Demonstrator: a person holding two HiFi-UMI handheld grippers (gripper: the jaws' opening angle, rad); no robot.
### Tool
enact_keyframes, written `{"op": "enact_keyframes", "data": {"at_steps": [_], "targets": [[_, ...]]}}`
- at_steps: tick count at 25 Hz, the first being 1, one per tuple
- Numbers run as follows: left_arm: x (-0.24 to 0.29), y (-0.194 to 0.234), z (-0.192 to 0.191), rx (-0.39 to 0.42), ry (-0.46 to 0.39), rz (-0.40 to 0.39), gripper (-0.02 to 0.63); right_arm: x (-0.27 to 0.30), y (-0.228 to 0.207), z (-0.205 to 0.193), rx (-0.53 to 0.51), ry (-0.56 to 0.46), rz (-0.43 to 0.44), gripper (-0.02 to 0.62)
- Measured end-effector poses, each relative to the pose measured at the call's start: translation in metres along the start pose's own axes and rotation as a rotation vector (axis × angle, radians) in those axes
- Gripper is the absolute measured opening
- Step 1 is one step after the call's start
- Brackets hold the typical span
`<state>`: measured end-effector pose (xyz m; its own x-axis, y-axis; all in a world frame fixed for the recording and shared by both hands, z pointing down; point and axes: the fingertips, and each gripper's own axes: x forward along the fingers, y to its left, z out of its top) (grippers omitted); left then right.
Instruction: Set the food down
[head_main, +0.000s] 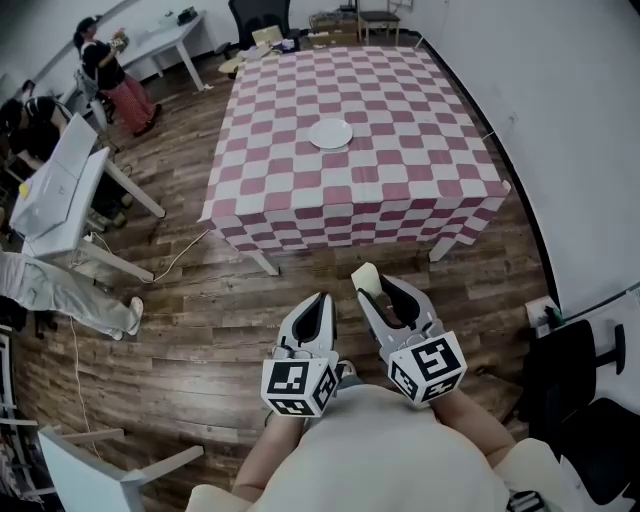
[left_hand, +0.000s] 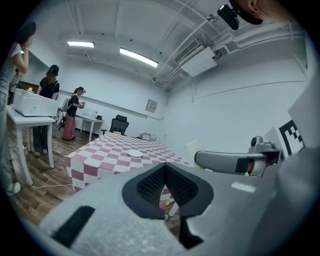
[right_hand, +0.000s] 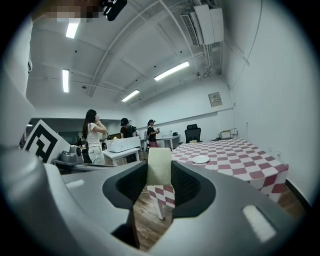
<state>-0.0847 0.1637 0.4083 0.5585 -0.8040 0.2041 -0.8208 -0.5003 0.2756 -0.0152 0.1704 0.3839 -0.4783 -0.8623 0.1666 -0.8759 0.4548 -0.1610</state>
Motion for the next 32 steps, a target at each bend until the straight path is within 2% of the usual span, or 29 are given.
{"op": "enact_keyframes", "data": {"at_steps": [19, 24, 32], "targets": [[0.039, 0.070, 0.024, -0.002, -0.004, -0.017, 0.006, 0.074, -0.005, 0.006, 0.011, -0.001, -0.037, 0.156], [0.067, 0.084, 0.041, -0.014, 0.002, -0.006, 0.006, 0.100, -0.027, 0.020, 0.016, 0.016, -0.042, 0.156], [0.084, 0.104, 0.038, -0.008, -0.002, 0.009, 0.006, 0.126, -0.034, 0.014, 0.010, 0.011, -0.019, 0.156]]}}
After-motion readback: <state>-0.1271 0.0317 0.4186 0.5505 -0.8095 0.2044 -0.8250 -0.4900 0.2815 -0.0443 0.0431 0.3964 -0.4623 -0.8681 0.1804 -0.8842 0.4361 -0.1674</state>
